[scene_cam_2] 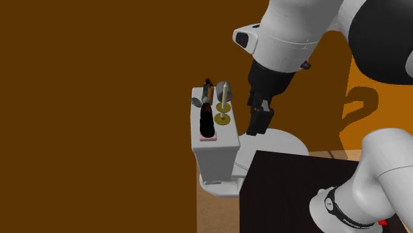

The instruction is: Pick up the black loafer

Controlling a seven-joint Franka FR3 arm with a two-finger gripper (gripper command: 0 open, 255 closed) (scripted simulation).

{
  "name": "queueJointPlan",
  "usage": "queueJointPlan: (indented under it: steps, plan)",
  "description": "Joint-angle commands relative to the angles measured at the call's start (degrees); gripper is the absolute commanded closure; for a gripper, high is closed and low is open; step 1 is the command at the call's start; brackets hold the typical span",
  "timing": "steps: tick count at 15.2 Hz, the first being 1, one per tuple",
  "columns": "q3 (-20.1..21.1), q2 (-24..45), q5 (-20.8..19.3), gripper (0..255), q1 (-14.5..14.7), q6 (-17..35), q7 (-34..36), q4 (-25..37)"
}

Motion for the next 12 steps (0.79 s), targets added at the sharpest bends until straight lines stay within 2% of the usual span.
queueJointPlan:
  steps: [1,7,12]
  plan:
    - [-2.5,1.9,-0.7,0,-0.7,2.5,-2.5,-0.3]
    - [-9.6,9.8,-1.5,0,-2.2,10.3,-9.7,0.1]
    - [-15.4,18.3,0.0,0,-2.7,16.3,-16.4,2.6]
